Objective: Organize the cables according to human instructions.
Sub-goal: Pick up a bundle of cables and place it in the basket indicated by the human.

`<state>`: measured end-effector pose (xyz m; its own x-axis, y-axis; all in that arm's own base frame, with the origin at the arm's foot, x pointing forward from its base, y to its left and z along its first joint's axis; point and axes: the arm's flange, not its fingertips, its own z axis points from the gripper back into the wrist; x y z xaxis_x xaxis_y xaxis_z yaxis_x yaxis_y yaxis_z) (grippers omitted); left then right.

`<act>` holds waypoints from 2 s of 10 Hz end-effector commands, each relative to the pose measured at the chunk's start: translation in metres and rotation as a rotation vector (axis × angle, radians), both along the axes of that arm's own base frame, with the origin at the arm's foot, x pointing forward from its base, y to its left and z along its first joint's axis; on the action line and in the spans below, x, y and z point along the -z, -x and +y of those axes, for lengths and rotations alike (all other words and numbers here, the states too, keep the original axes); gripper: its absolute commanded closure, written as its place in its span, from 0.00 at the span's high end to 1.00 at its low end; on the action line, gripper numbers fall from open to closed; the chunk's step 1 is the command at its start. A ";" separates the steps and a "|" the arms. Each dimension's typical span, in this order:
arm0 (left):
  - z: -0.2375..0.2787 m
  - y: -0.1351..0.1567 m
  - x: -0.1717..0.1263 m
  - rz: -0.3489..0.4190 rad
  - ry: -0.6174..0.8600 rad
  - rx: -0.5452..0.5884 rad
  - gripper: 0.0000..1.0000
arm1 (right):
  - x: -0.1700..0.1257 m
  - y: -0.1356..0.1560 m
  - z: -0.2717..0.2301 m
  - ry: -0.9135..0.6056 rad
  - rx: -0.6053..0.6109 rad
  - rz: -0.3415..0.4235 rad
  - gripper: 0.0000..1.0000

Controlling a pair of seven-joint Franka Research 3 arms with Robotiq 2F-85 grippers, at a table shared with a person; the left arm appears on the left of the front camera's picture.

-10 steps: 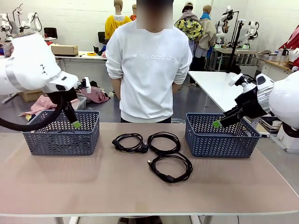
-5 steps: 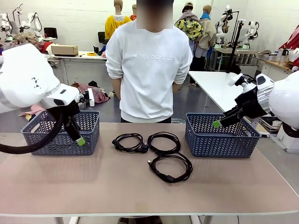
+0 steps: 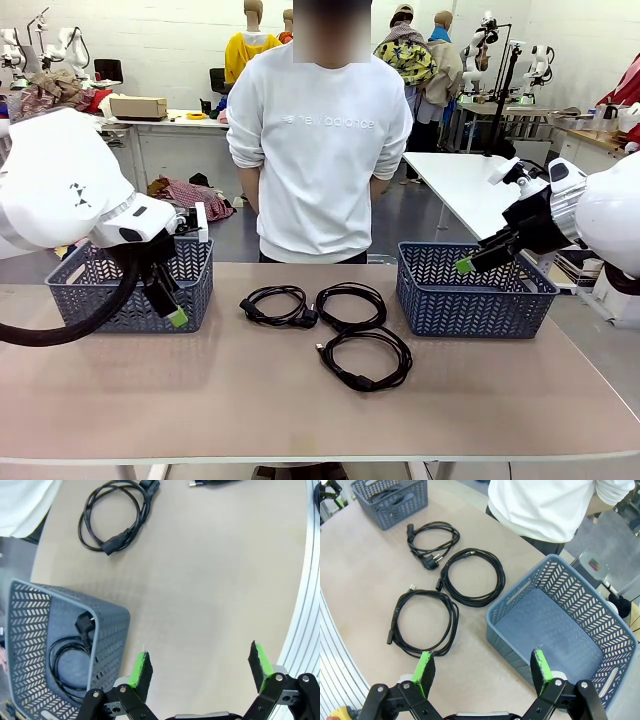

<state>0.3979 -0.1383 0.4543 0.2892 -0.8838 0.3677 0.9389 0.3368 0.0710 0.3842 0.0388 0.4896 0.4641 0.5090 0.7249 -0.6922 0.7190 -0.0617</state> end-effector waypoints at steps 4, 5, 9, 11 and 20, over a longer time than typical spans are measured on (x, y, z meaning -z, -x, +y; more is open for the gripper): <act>0.004 -0.002 -0.002 0.002 0.002 -0.010 1.00 | 0.000 0.000 0.000 -0.012 -0.001 0.001 1.00; 0.004 -0.002 -0.002 0.002 0.002 -0.010 1.00 | 0.000 0.000 0.000 -0.012 -0.001 0.001 1.00; 0.004 -0.002 -0.002 0.002 0.002 -0.010 1.00 | 0.000 0.000 0.000 -0.012 -0.001 0.001 1.00; 0.004 -0.002 -0.002 0.002 0.002 -0.010 1.00 | 0.000 0.000 0.000 -0.012 -0.001 0.001 1.00; -0.012 -0.008 -0.002 -0.045 -0.062 0.041 1.00 | 0.000 0.000 0.000 -0.012 -0.001 0.001 1.00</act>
<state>0.3994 -0.1413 0.4559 0.2711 -0.8945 0.3555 0.9428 0.3212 0.0892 0.3842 0.0388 0.4896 0.4641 0.5090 0.7249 -0.6922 0.7191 -0.0617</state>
